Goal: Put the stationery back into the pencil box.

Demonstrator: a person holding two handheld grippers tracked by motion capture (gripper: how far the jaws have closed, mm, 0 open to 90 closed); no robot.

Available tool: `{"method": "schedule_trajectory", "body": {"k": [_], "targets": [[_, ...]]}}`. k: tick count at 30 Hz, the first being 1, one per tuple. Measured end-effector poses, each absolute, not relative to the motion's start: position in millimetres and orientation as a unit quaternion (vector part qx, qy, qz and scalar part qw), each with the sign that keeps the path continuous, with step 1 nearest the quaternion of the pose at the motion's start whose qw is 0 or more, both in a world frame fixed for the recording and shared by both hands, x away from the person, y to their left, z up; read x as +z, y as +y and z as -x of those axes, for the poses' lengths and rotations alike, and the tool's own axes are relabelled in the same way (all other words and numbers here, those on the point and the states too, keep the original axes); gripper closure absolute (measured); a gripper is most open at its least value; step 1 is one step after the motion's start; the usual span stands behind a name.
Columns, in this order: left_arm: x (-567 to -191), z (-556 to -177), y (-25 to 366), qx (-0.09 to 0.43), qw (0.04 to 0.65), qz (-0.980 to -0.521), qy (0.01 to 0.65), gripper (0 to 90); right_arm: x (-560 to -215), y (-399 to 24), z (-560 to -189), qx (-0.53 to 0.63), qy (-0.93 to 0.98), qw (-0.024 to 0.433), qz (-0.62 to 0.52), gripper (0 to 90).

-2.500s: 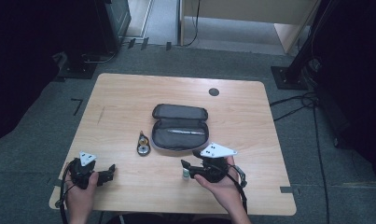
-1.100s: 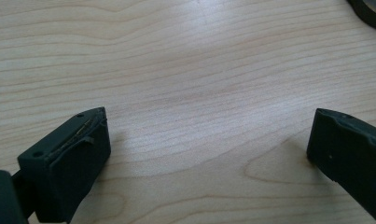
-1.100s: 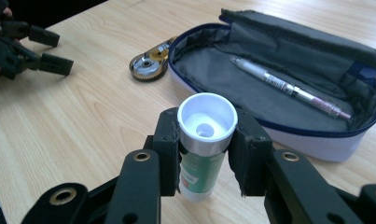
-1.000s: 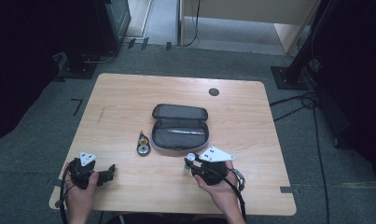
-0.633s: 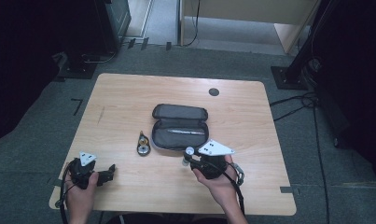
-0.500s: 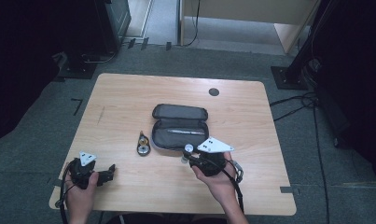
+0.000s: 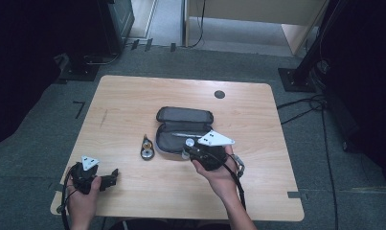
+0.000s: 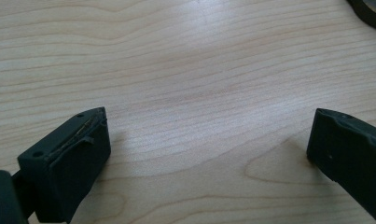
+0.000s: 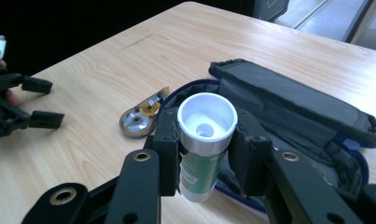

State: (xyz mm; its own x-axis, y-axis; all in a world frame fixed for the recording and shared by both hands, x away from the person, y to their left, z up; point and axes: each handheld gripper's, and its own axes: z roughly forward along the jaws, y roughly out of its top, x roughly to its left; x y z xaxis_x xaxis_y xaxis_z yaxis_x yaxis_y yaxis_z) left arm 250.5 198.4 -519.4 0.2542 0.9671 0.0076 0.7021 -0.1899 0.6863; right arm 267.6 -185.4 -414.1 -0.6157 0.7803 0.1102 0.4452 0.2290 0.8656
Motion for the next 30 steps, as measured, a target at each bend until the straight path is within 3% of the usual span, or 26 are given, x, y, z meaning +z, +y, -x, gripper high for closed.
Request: {"method": "schedule_trajectory", "body": {"k": [30], "targets": [[-519.4,-250.5,198.5,0.228,0.29,-0.738,0.566,0.0,-458.3,-150.1,-319.3,0.466,0.755,0.19,-0.42,66.4]]}}
